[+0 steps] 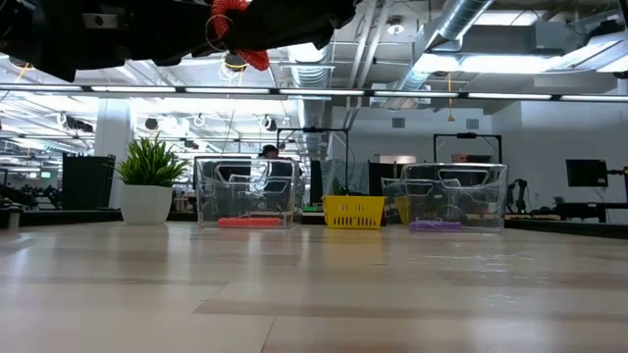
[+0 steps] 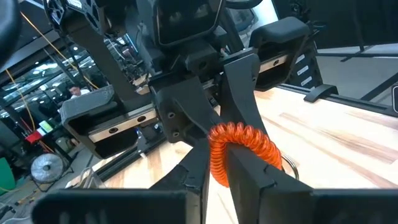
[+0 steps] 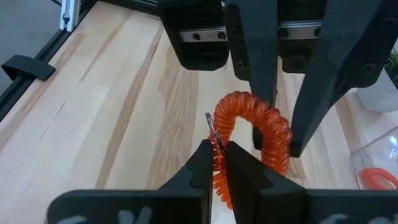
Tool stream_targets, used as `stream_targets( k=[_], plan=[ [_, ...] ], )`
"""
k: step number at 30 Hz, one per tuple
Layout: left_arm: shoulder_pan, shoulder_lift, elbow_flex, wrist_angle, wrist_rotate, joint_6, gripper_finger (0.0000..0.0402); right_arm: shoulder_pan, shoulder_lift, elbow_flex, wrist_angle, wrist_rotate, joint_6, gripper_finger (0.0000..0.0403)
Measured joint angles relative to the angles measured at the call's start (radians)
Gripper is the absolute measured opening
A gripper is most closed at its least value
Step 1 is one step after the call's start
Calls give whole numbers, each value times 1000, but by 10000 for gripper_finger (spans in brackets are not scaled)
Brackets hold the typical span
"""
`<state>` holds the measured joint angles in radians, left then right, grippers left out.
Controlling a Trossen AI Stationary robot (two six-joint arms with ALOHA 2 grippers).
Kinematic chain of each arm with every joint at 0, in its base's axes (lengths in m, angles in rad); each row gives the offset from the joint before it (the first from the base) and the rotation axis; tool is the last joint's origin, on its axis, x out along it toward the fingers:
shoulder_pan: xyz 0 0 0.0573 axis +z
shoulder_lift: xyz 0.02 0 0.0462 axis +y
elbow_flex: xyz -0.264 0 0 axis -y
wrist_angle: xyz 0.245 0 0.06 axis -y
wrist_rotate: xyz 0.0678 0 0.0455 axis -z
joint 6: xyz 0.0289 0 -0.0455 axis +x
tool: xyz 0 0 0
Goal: Sort spring keychains
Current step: Put the orange spring keychain into the left transparent bin
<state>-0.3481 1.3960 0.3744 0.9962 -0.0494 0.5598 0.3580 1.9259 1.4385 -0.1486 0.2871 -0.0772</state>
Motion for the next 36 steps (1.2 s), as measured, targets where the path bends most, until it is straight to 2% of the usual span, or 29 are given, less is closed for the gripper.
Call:
stream_targets(
  k=[8,12,19,28,36],
  plan=[
    [0,0,0,0,-2,0,61,0,0,0,0,0,6,24],
    [0,0,0,0,-2,0,49,0,0,0,0,0,6,25],
    [0,0,0,0,-2,0,33,0,0,0,-4,-2,24,53],
    [0,0,0,0,-2,0,53,2,0,0,-8,-2,21,65],
    [0,0,0,0,-2,-19,54,22,0,0,15,0,-35,66]
  ],
)
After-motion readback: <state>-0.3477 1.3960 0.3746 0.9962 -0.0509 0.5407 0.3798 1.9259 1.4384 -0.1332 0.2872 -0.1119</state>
